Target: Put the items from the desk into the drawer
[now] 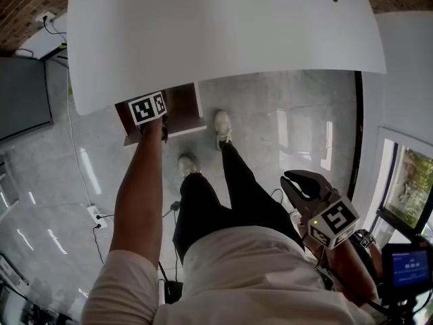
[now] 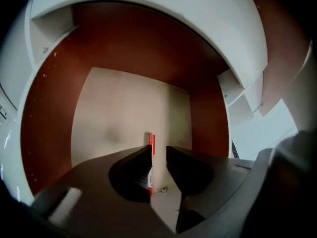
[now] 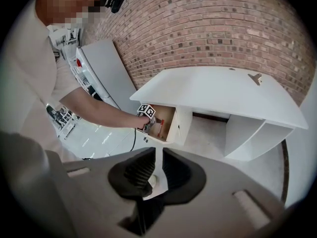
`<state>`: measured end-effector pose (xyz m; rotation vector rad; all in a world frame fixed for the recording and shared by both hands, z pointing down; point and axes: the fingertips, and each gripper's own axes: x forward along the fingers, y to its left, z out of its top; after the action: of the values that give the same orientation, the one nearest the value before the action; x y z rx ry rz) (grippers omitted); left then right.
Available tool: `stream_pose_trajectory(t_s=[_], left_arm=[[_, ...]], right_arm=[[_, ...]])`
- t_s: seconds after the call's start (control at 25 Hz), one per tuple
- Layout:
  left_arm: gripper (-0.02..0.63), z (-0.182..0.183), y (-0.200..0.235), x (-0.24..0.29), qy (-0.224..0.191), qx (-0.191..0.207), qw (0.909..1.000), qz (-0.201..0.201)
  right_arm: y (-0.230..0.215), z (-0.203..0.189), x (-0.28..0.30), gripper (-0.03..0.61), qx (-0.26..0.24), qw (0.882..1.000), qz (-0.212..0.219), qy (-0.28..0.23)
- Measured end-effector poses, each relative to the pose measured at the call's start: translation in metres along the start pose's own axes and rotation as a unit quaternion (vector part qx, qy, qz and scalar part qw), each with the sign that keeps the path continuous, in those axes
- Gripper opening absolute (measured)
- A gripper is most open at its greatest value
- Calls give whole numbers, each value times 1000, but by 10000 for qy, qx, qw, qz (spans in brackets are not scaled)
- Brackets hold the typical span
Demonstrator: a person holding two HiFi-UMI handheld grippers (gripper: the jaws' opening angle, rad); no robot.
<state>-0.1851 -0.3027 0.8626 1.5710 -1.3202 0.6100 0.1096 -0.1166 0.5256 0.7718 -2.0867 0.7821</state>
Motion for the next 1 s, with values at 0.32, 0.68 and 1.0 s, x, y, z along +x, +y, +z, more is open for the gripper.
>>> stream_pose_trajectory(t_s=[0.32, 0.68, 1.0], left_arm=[[98, -7, -32, -74, -361, 54, 9989, -306], [88, -30, -80, -226, -682, 616, 9929, -757], [13, -46, -121, -378, -1466, 1203, 9751, -1151]], right_arm=[[17, 35, 19, 44, -396, 9970, 353, -562], [74, 75, -6, 43, -881, 9873, 609, -1174], [132, 65, -29, 43, -1375, 9781, 604, -1439]])
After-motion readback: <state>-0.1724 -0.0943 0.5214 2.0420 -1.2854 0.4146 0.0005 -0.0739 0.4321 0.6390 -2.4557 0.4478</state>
